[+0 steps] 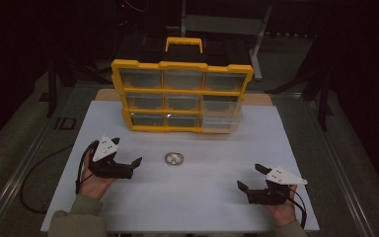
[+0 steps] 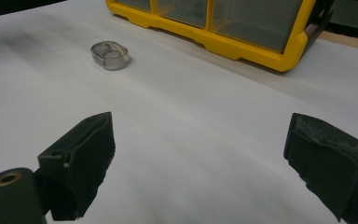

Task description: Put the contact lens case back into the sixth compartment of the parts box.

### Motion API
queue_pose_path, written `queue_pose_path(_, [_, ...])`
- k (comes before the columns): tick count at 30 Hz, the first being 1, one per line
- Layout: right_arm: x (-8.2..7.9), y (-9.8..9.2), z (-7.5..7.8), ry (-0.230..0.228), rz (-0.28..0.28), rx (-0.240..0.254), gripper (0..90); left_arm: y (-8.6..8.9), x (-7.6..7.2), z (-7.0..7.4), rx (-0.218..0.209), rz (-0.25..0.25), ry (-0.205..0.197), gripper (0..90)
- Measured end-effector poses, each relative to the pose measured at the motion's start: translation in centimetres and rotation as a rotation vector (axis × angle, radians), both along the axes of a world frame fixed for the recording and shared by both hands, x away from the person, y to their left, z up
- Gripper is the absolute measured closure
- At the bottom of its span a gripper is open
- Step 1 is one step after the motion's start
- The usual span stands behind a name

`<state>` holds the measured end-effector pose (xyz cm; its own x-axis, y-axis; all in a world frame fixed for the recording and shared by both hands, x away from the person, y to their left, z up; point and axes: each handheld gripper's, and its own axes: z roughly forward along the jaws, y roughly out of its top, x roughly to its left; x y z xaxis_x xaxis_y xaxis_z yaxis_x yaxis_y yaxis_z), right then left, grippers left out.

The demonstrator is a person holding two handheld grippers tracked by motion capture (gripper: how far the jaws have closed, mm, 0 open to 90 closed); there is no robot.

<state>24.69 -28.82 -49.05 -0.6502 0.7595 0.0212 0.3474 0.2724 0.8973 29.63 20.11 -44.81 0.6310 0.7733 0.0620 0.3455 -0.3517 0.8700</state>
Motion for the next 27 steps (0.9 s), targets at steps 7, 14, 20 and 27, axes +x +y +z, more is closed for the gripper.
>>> queue_pose_path(7, [0.0, 0.0, 0.0, 0.0, 0.003, 0.0, 8.5, -0.8, 0.6, 0.2, 0.016, -0.027, 0.0, 0.1])
queue_pose_path(14, [0.0, 0.0, 0.0, -0.002, 0.005, 0.0, 8.5, -1.6, 1.1, 0.4, 0.028, -0.054, -0.004, 0.1])
queue_pose_path(20, [0.0, 0.0, 0.0, -0.001, 0.008, 0.0, 8.5, -2.1, 1.6, 0.5, 0.034, -0.075, -0.005, 0.1])
queue_pose_path(27, [0.0, 0.0, 0.0, 0.0, 0.012, -0.001, 8.5, -2.6, 2.1, 0.6, 0.041, -0.101, -0.005, 0.1])
